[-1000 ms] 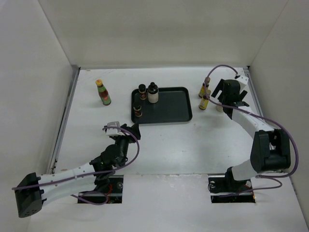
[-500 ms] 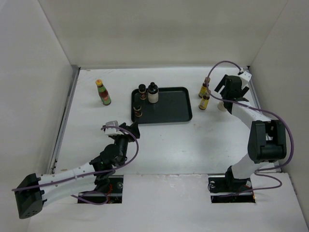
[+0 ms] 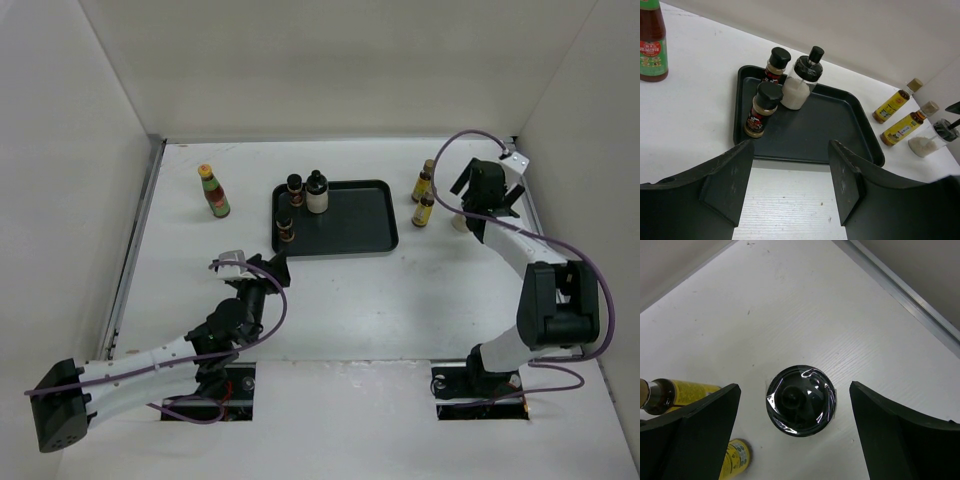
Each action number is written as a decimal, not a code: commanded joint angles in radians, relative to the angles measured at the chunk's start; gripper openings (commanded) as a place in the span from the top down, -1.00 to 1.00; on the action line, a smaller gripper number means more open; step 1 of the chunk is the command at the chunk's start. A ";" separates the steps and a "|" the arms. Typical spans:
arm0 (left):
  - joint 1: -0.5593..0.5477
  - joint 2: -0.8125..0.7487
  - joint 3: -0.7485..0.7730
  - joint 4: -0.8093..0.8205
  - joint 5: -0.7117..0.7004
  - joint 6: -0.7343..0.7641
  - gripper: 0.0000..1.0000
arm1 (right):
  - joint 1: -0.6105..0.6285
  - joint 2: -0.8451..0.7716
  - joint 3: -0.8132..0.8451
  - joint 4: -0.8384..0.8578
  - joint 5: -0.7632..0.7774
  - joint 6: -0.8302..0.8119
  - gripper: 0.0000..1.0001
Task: Organize the condiment bottles
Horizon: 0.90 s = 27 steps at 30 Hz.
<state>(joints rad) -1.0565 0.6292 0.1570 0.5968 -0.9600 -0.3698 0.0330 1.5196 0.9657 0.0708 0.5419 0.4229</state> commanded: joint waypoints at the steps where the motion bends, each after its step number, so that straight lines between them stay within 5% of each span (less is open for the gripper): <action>1: -0.012 -0.008 0.001 0.047 0.009 -0.003 -0.19 | -0.006 0.034 0.001 0.014 -0.003 0.004 -0.94; 7: -0.013 0.007 0.004 0.049 0.007 -0.004 -0.19 | -0.022 0.114 0.044 0.017 -0.108 0.033 -0.82; 14: -0.003 0.030 0.001 0.061 0.006 -0.006 -0.19 | -0.023 0.021 0.006 0.058 -0.036 0.063 -0.01; 22: 0.003 0.017 0.001 0.063 0.003 0.002 -0.19 | 0.078 -0.303 0.004 0.090 0.069 -0.021 0.04; 27: 0.025 -0.066 -0.019 0.048 -0.017 0.022 -0.19 | 0.288 -0.299 0.126 0.095 0.061 -0.124 0.05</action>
<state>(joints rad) -1.0500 0.6022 0.1543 0.6098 -0.9604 -0.3656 0.2192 1.2003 0.9913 0.0700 0.5980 0.3744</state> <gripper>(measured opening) 0.593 0.720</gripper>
